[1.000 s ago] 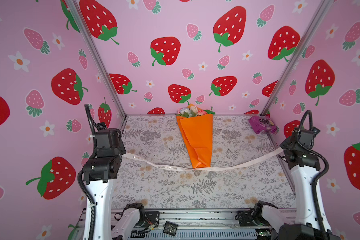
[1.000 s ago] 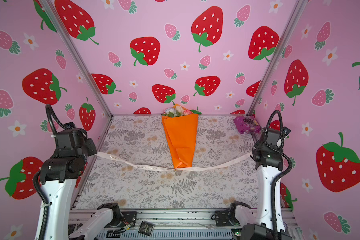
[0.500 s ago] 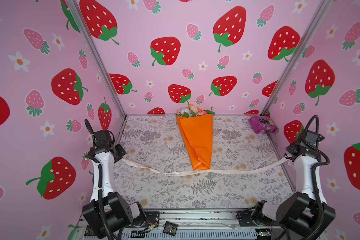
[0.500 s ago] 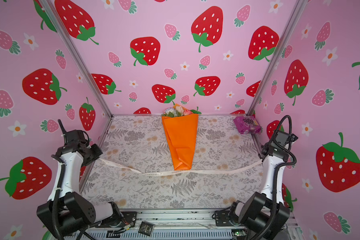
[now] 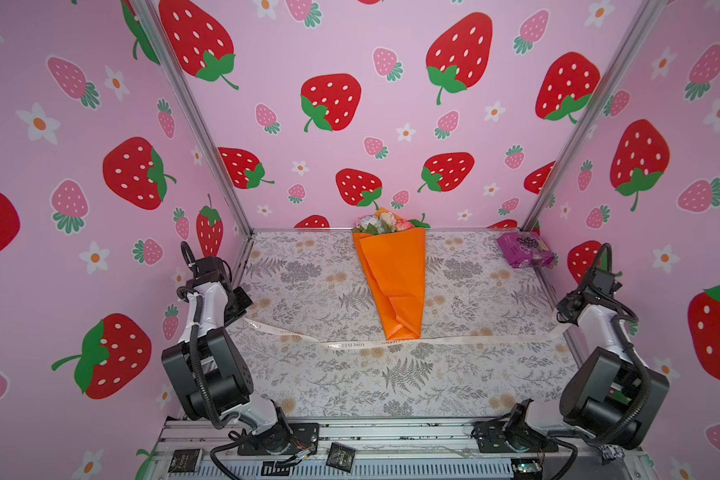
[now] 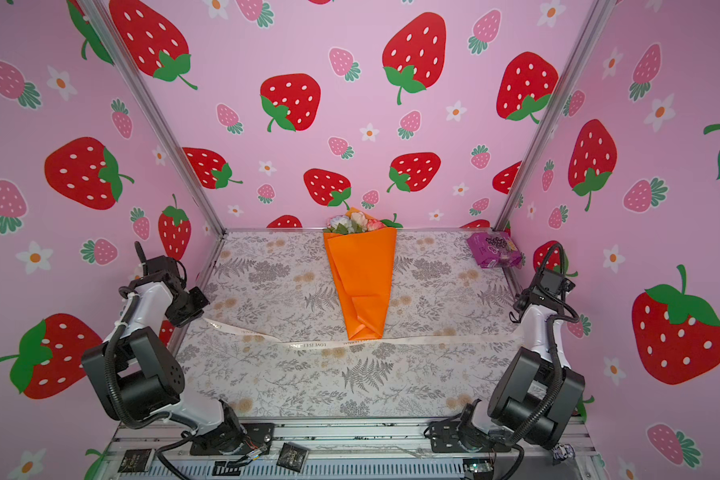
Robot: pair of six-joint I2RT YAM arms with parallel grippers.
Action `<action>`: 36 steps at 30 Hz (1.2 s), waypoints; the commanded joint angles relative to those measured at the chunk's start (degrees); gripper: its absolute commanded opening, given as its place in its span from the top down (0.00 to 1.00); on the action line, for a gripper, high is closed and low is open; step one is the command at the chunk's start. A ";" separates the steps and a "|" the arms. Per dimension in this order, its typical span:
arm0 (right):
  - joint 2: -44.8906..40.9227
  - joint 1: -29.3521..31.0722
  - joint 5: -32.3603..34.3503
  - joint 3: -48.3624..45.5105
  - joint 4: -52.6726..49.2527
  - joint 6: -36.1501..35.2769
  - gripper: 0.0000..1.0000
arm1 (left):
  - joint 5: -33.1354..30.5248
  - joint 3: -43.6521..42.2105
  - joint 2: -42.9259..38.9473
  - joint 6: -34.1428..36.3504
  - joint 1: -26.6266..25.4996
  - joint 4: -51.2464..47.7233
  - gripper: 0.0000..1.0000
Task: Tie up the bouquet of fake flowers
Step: 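Stretch the ribbon taut across the table with both grippers pulling apart, then release the ribbon ends and move both grippers to the cone's upper sides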
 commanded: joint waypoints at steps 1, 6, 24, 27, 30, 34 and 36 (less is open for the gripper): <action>0.73 0.49 -1.66 -0.15 1.26 -1.39 1.00 | -2.44 4.01 1.50 0.69 0.37 -3.42 1.00; 1.30 3.32 -2.37 -0.89 0.63 -1.02 1.00 | -8.49 5.28 0.40 0.73 0.80 -3.69 1.00; -2.75 7.06 -9.42 3.42 -3.22 -2.75 0.50 | -5.48 8.49 -1.09 0.59 -0.01 -4.96 0.47; -2.09 7.40 -13.44 6.48 -5.20 -3.40 0.45 | -0.48 9.36 -2.93 0.03 -0.50 -5.67 0.44; -2.40 8.65 -18.87 7.48 -4.80 -4.98 0.44 | 3.85 9.20 -5.29 -0.52 -3.21 -5.63 0.43; -3.09 11.19 -24.49 6.88 -2.96 -5.92 0.42 | 12.32 6.88 -8.49 -1.57 -8.13 -3.42 0.40; -3.20 12.47 -29.83 5.53 -0.79 -5.86 0.41 | 18.86 3.56 -10.62 -3.87 -11.08 1.29 0.36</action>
